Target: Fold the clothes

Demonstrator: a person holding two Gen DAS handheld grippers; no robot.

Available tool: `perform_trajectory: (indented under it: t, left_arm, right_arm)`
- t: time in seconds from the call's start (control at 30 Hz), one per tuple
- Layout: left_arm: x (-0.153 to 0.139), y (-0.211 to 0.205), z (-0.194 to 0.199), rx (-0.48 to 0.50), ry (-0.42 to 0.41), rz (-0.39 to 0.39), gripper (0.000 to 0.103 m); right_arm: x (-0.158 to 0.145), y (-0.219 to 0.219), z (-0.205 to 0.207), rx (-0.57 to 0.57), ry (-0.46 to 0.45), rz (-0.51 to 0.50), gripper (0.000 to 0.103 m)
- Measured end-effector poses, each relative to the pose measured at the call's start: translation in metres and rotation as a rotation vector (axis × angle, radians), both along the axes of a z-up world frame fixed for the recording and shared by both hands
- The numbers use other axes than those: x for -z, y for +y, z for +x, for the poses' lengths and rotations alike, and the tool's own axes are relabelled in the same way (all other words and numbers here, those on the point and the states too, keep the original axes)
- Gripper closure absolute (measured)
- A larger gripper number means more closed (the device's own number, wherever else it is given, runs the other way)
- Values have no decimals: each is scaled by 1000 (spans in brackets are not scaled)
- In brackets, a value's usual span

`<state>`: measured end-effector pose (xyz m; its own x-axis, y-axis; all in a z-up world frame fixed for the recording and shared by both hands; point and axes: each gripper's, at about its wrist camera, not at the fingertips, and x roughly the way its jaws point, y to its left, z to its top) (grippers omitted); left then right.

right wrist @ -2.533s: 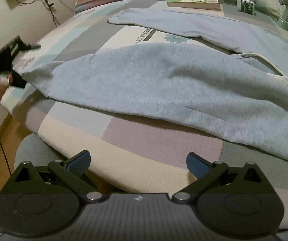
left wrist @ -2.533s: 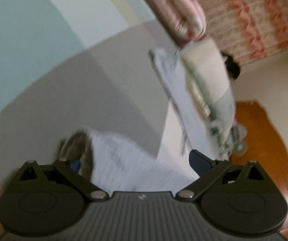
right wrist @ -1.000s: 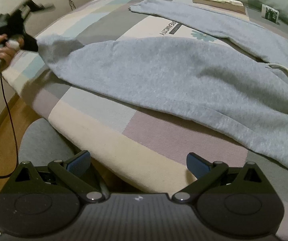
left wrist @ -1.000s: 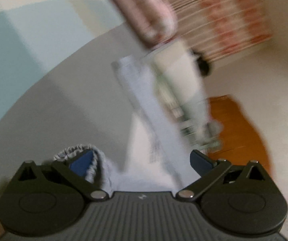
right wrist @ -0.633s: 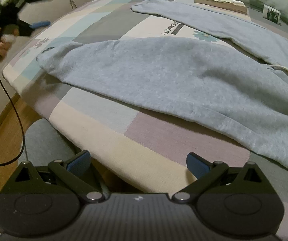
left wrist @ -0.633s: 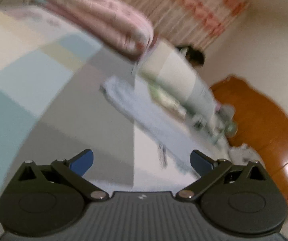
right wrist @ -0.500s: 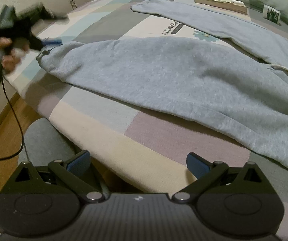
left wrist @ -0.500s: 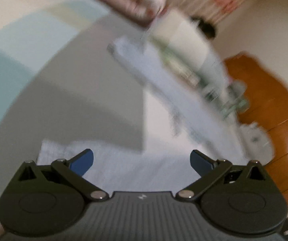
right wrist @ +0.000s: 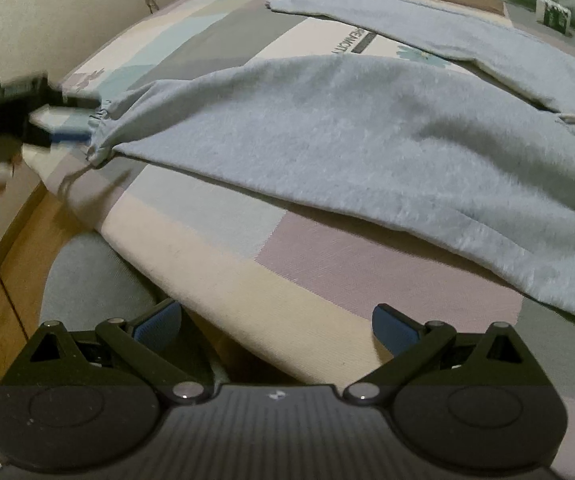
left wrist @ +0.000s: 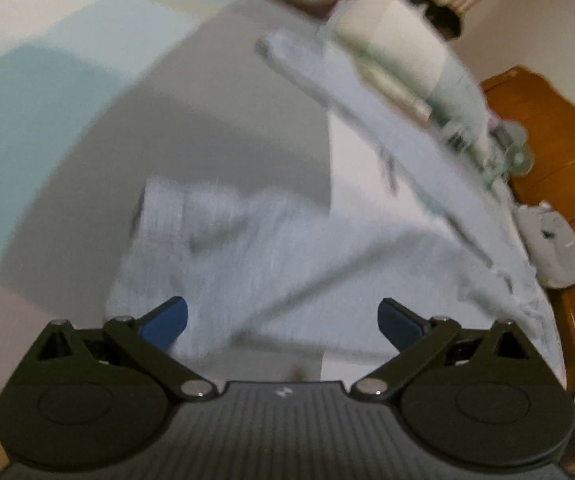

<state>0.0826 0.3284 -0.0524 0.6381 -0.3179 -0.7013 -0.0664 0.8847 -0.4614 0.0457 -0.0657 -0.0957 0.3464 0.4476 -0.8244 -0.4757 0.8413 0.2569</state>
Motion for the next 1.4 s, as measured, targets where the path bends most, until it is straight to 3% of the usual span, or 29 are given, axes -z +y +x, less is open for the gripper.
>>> perform_trajectory:
  t: [0.17, 0.23, 0.37, 0.5, 0.6, 0.8, 0.9, 0.97, 1.0, 1.03, 1.07, 1.27, 1.4]
  left_arm:
    - [6, 39, 35, -146, 15, 80, 3]
    - [24, 50, 43, -184, 75, 85, 6]
    - [43, 43, 32, -141, 73, -6, 8]
    - [54, 32, 35, -8, 70, -172, 7]
    - [59, 36, 41, -11, 43, -223, 1]
    - [67, 43, 58, -90, 50, -343, 4]
    - [73, 47, 55, -137, 50, -359, 22]
    - [79, 54, 49, -183, 48, -379, 47]
    - [83, 57, 46, -206, 47, -389, 55]
    - [84, 58, 45, -225, 52, -384, 68]
    - [85, 56, 45, -236, 57, -361, 73]
    - [55, 35, 45, -206, 5, -130, 82]
    - [21, 35, 47, -212, -114, -3, 83]
  right_arm:
    - [-1, -8, 0, 33, -4, 6, 0]
    - [0, -10, 1, 40, -1, 6, 0]
    - [1, -13, 2, 49, 6, 7, 0]
    - [5, -9, 3, 39, 19, 7, 0]
    - [5, -8, 1, 36, 17, 6, 0]
    - [5, -13, 0, 67, 21, 12, 0]
    - [6, -15, 0, 76, 24, 14, 0]
    - [8, -15, 0, 80, 29, 10, 0]
    - [9, -15, 1, 81, 31, 9, 0]
    - [9, -14, 1, 81, 31, 8, 0]
    - [9, -14, 2, 81, 30, 7, 0]
    - [9, -15, 2, 87, 27, 5, 0]
    - [9, -18, 2, 101, 22, 1, 0]
